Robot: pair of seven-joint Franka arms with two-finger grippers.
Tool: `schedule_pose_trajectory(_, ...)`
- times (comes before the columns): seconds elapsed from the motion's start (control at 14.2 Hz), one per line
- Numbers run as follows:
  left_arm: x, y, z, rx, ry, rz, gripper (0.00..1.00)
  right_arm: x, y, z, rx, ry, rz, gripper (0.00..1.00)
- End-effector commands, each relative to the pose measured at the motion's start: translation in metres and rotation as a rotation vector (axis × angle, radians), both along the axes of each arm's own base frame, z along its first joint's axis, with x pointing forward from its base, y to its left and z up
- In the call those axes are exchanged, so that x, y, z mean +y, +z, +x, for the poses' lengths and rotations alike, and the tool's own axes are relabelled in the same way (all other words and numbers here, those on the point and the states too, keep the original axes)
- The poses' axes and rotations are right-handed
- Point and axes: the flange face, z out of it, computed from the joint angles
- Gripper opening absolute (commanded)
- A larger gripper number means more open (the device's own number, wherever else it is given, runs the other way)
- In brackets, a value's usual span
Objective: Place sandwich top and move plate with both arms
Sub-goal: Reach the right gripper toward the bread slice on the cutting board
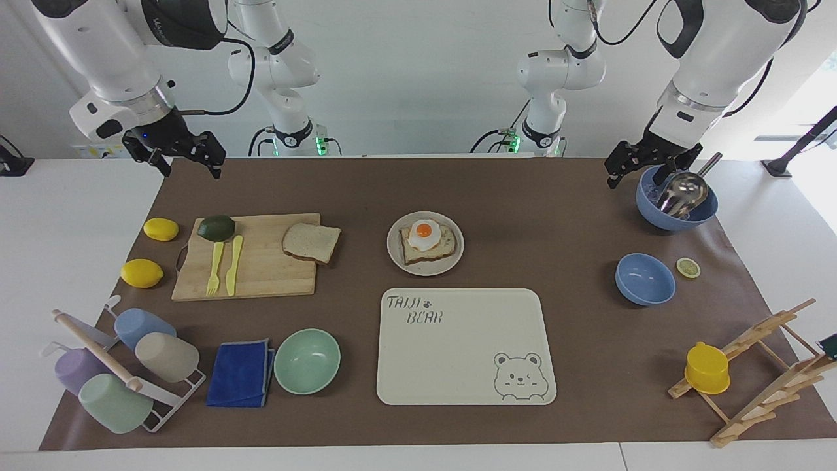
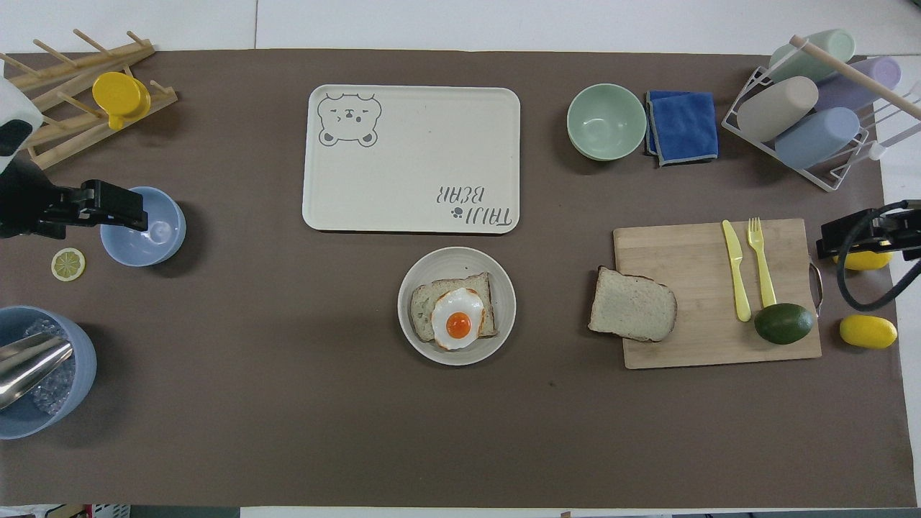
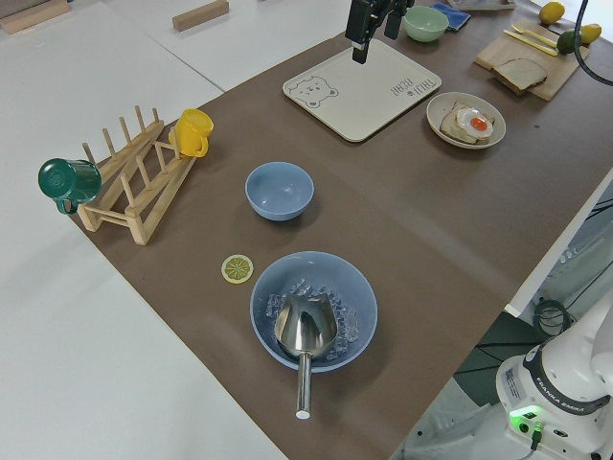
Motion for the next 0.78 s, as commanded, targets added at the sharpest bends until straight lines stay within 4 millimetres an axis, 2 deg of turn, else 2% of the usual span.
schedule_pose_trajectory(0.0, 0.002, 0.004, -0.003, -0.007, 0.000, -0.013, 1.00, 0.000, 0.000, -0.005, -0.008, 0.023, 0.030, 1.00)
schedule_pose_trajectory(0.42, 0.002, 0.004, -0.003, -0.007, 0.000, -0.013, 1.00, 0.007, 0.000, -0.006, -0.004, 0.071, 0.042, 1.00)
schedule_pose_trajectory(0.49, 0.002, 0.003, -0.003, -0.005, 0.000, -0.013, 1.00, 0.023, -0.002, -0.004, -0.011, 0.097, 0.040, 1.00)
schedule_pose_trajectory(0.56, 0.002, 0.004, -0.003, -0.007, 0.000, -0.013, 1.00, 0.066, -0.010, -0.001, -0.030, 0.174, 0.020, 1.00)
schedule_pose_trajectory(0.71, 0.002, 0.004, -0.003, -0.007, 0.000, -0.013, 1.00, 0.132, -0.045, 0.001, -0.044, 0.161, 0.008, 1.00)
